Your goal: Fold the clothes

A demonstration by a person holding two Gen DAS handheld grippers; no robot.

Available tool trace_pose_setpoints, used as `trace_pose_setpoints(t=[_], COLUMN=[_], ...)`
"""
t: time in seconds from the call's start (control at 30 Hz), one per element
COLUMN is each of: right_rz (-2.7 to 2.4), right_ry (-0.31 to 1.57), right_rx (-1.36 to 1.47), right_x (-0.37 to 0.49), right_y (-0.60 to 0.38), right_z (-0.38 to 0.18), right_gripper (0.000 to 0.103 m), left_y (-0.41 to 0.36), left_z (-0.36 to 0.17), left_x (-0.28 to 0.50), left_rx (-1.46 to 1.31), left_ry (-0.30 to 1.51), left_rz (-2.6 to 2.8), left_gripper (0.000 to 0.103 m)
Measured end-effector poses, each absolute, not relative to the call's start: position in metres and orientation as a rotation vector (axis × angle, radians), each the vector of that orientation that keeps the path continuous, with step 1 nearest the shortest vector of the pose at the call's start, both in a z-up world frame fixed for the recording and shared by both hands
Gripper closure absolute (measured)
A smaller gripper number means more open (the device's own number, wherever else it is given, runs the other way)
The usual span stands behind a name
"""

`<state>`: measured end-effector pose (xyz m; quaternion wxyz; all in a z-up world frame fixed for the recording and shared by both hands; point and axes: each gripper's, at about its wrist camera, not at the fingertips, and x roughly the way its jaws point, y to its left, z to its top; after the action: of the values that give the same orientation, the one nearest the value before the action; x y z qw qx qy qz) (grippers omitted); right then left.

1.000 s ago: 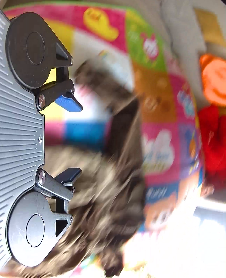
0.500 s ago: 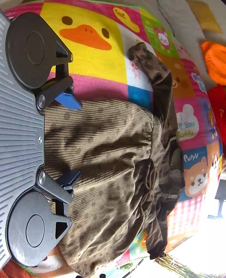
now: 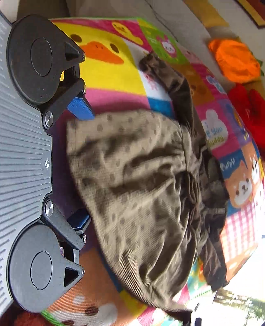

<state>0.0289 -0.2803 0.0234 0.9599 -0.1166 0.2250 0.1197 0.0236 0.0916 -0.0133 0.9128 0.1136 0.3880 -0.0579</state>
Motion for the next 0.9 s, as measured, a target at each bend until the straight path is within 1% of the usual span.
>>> trace_pose_setpoints(t=[0.17, 0.27, 0.37, 0.43, 0.57, 0.67, 0.9], right_rz=[0.271, 0.329, 0.341, 0.275, 0.165, 0.138, 0.044], right_ry=[0.548, 0.604, 0.584, 0.554, 0.521, 0.498, 0.344], right_rx=[-0.293, -0.246, -0.243, -0.284, -0.313, -0.307, -0.318], right_x=[0.018, 0.008, 0.000, 0.002, 0.014, 0.019, 0.016], right_y=[-0.277, -0.274, -0.271, -0.272, -0.280, -0.286, -0.307], right_z=[-0.010, -0.023, -0.021, -0.020, -0.018, -0.012, 0.034], right_gripper=[0.027, 0.026, 0.026, 0.026, 0.026, 0.026, 0.027], left_y=[0.134, 0.147, 0.157, 0.162, 0.165, 0.164, 0.142], left_z=[-0.009, -0.012, -0.017, -0.018, -0.011, 0.010, 0.079], left_x=[0.039, 0.044, 0.046, 0.047, 0.050, 0.050, 0.026], left_rx=[0.160, 0.159, 0.160, 0.161, 0.184, 0.201, 0.271], left_ry=[0.789, 0.806, 0.813, 0.805, 0.763, 0.707, 0.535], left_rz=[0.035, 0.076, 0.118, 0.143, 0.175, 0.175, 0.140], left_gripper=[0.006, 0.005, 0.004, 0.003, 0.002, 0.002, 0.002])
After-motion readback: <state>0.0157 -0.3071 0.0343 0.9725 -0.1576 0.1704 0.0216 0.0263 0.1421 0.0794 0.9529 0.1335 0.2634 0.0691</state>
